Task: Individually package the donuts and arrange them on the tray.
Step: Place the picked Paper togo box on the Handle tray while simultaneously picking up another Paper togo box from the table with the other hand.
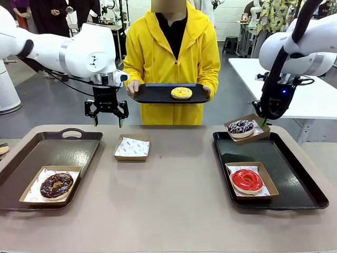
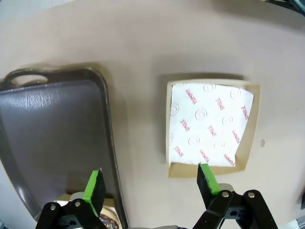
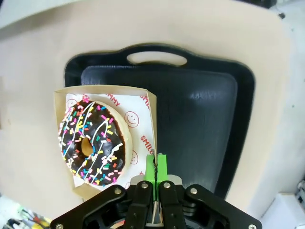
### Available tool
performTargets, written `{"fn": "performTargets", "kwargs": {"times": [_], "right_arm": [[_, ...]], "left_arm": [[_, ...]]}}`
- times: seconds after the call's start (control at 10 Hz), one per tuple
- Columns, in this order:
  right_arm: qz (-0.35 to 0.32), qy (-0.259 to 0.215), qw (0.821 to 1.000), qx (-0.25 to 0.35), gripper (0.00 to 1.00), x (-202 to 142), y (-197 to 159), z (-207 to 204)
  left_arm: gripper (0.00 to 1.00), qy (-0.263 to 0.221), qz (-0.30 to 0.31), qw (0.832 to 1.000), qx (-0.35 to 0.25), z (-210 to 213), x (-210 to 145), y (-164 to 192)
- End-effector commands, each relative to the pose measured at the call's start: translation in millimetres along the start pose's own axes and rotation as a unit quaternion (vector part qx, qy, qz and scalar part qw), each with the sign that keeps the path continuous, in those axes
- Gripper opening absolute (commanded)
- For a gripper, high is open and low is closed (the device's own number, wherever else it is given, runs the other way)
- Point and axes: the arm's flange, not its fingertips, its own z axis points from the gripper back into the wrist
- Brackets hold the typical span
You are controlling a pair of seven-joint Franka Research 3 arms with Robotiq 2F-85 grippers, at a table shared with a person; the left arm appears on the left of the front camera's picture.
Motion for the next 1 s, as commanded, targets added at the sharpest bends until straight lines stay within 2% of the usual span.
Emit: {"fn": "performTargets", "kwargs": {"times": [0.0,0.3,0.4,0.5,0.6,0.9], "right_arm": [[0.003,0.007,1.0,-0.004,0.01,1,4,-12],[-0.023,0.011,0.999,-0.02,0.01,-1,13,-24],[0.004,0.017,1.0,-0.002,0.01,1,6,-19],[0.004,0.017,1.0,-0.002,0.01,1,6,-19],[0.004,0.017,1.0,-0.002,0.01,1,6,-19],[0.004,0.017,1.0,-0.002,0.01,1,6,-19]], "left_arm": [[1.0,-0.021,0.017,1.0,0.011,-8,13,-7],[1.0,-0.035,0.02,0.999,-0.009,-28,15,-9],[1.0,-0.037,0.018,0.999,-0.026,-32,8,-6],[1.0,-0.032,0.01,0.998,-0.055,-29,-2,-3],[1.0,-0.025,0.003,1.0,-0.015,-28,18,-8],[1.0,-0.025,0.003,1.0,-0.015,-28,18,-8]]}}
